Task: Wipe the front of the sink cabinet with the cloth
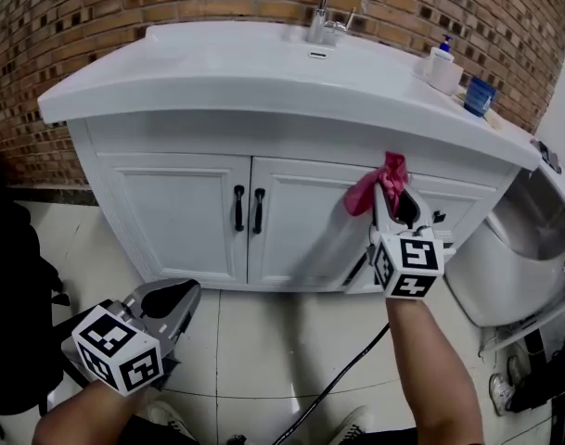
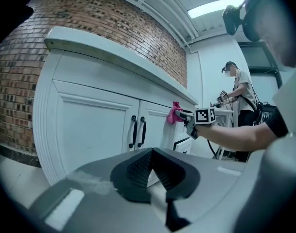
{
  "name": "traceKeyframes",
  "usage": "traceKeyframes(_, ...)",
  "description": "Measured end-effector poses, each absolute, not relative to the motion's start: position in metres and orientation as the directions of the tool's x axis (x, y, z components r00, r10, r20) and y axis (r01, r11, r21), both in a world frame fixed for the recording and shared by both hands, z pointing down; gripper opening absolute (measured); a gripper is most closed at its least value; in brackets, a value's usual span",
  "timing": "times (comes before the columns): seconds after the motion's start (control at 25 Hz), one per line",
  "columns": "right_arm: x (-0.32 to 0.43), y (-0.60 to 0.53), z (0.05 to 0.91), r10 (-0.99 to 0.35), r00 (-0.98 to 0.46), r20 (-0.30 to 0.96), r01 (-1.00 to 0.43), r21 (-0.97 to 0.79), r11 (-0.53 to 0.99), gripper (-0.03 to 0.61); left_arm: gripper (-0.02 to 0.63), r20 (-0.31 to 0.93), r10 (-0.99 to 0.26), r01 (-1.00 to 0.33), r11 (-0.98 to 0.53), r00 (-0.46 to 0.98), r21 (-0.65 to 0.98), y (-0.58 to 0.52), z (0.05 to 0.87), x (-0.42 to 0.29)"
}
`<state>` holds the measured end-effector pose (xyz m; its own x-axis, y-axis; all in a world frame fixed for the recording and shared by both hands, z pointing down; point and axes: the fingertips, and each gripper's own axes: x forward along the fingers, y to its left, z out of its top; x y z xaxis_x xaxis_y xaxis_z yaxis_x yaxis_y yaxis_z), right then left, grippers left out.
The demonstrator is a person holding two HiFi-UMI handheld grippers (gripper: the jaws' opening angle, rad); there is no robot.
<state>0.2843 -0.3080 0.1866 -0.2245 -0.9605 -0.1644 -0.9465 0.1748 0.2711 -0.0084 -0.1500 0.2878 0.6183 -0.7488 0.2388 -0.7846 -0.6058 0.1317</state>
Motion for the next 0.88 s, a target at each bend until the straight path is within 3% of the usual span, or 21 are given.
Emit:
traceKeyframes(0.28,0.276,-0.306,0.206,-0.96,-0.201,-0.196,-0.935,0.331,0.128,0.11,0.006,0.242,-0.735,-0.772,-0.617,0.634,0.151,-0.151,0.289,-0.002)
traceKeyframes(0.48,0.266,-0.313,0.261,-0.969,-0.23,-0.092,-0.933,0.305,0.193,0.109,0.006,0.249,-0.731,-0.77,-0.621,0.636,0.146,-0.149,0.291,0.002)
traceKeyframes(0.88,0.263,-0.315,0.334,-0.973,-0.231,-0.027,-0.934,0.286,0.214,0.109,0.006,0.277,-0.727,-0.776,-0.613,0.628,0.149,-0.153,0.304,0.001)
